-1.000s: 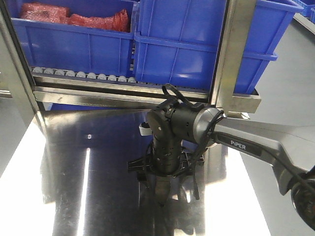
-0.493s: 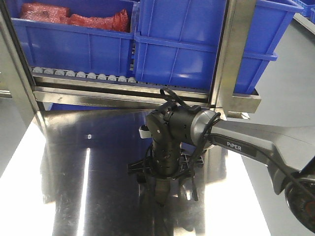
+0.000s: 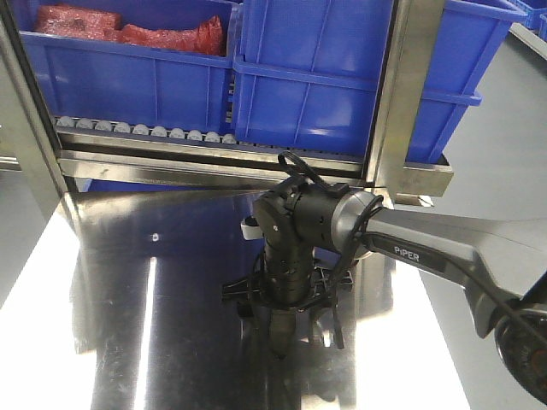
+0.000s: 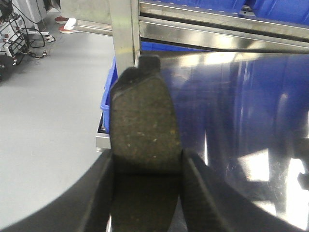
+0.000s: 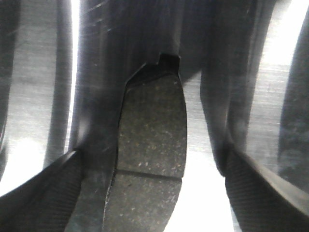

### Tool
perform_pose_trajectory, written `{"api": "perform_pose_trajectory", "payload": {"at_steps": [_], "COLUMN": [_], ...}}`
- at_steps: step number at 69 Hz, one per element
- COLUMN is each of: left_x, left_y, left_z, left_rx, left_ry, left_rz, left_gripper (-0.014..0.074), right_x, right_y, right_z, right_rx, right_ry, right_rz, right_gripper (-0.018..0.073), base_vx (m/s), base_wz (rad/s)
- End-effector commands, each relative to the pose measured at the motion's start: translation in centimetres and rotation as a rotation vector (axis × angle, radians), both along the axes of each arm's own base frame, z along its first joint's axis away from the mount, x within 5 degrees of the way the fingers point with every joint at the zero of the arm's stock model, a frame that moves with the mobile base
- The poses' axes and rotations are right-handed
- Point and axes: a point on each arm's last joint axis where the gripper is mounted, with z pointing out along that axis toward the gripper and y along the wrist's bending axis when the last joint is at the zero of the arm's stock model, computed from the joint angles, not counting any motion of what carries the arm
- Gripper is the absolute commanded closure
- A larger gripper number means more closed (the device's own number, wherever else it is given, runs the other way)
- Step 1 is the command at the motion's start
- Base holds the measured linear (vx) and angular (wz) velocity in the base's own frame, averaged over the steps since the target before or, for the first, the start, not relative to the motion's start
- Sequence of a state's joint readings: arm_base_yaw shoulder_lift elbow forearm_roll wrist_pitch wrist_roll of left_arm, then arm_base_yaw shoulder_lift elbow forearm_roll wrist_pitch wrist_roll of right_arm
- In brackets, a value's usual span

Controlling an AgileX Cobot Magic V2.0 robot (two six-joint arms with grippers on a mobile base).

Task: Move and align brake pads A on conveyor
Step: 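Lift the brake pad off the table with the right gripper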

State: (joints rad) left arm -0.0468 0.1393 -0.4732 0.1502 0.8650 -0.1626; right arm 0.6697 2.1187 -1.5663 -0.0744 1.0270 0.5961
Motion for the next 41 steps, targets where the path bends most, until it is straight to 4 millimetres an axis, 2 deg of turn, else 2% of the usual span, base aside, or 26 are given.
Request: {"api": "perform_pose_trajectory", "payload": {"at_steps": [1, 33, 41], "left_x": [0.35, 0.35, 0.35], "left_y": [-0.07, -0.07, -0.07], "left_z": [1.5, 1.5, 1.5], "left_rx": [0.004, 0.004, 0.004], "left_ry": [-0.1, -0.1, -0.1], "left_rz": [-0.011, -0.011, -0.011], "left_gripper": [0.0603, 0.0603, 0.0603], "right_x": [0.36, 0.43, 0.44], "right_y": [-0.06, -0.07, -0.09], "right_z": [3.2, 3.26, 3.26], "right_rx": [0.047, 0.042, 0.04], "right_ry": [-0.086, -0.097, -0.099], "right_rz": [0.009, 0.017, 0.017], "right_gripper": [-0.0016, -0.0016, 0.0008], "base_vx": [0.0, 0.0, 0.0], "base_wz": [0.0, 0.0, 0.0]}}
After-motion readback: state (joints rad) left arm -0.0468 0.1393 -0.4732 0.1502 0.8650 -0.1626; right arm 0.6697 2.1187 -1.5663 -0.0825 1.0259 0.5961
